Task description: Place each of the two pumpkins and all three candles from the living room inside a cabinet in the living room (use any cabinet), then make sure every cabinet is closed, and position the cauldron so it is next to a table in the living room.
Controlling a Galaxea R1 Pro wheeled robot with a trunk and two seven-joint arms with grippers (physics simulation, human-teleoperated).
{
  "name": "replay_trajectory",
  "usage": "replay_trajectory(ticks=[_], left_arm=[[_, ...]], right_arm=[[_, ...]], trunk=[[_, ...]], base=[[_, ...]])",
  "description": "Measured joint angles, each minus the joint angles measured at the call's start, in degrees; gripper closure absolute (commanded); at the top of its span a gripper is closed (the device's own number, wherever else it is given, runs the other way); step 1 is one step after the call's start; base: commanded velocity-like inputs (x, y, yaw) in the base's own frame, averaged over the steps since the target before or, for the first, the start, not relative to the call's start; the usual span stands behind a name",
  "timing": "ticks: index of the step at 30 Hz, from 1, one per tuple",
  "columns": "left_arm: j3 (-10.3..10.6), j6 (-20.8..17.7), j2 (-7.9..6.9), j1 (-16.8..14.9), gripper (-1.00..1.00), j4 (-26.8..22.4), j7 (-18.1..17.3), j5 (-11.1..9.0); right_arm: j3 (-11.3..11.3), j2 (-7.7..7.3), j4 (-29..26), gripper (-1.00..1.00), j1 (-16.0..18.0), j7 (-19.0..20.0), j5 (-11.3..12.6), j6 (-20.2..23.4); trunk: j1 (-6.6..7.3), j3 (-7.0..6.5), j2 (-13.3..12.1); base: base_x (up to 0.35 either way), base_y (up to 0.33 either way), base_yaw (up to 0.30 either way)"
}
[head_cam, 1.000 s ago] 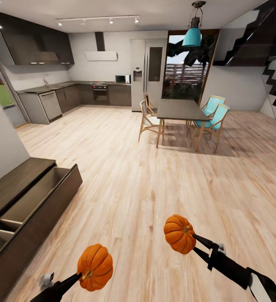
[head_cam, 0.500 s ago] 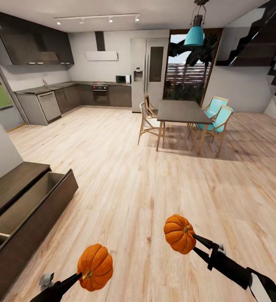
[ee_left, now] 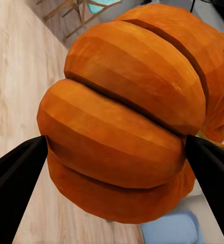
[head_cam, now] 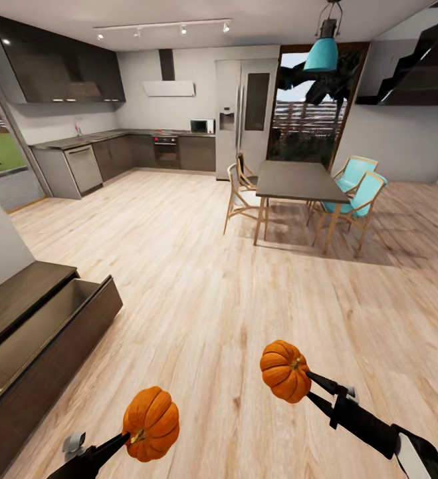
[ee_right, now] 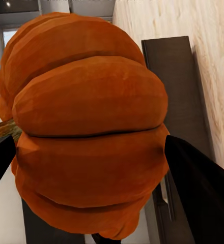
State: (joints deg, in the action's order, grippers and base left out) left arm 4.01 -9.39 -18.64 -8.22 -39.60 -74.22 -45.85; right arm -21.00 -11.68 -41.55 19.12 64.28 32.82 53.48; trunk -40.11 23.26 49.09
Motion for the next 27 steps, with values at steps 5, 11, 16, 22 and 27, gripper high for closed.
replay_trajectory(ticks=[5,11,16,22,27], left_arm=[[0.0,0.0,0.00,0.0,1.00,0.0,0.0,0.0],[0.0,0.0,0.00,0.0,1.00,-0.1,0.0,0.0],[0.0,0.0,0.00,0.0,1.00,-0.1,0.0,0.0],[0.0,0.0,0.01,0.0,1.00,-0.1,0.0,0.0],[0.0,0.0,0.06,0.0,1.00,-0.1,0.0,0.0]], right_arm=[[0.0,0.02,0.0,1.00,0.0,0.0,0.0,0.0],[0.0,0.04,0.0,1.00,0.0,0.0,0.0,0.0],[0.0,0.07,0.0,1.00,0.0,0.0,0.1,0.0],[0.0,0.07,0.0,1.00,0.0,0.0,0.0,0.0],[0.0,0.07,0.0,1.00,0.0,0.0,0.1,0.0]], trunk=[[0.00,0.00,0.0],[0.00,0.00,0.0],[0.00,0.00,0.0],[0.00,0.00,0.0],[0.00,0.00,0.0]], base=[[0.309,-0.102,0.010],[0.309,-0.103,0.141],[0.309,-0.107,0.216],[0.309,-0.110,0.091],[0.309,-0.112,0.011]])
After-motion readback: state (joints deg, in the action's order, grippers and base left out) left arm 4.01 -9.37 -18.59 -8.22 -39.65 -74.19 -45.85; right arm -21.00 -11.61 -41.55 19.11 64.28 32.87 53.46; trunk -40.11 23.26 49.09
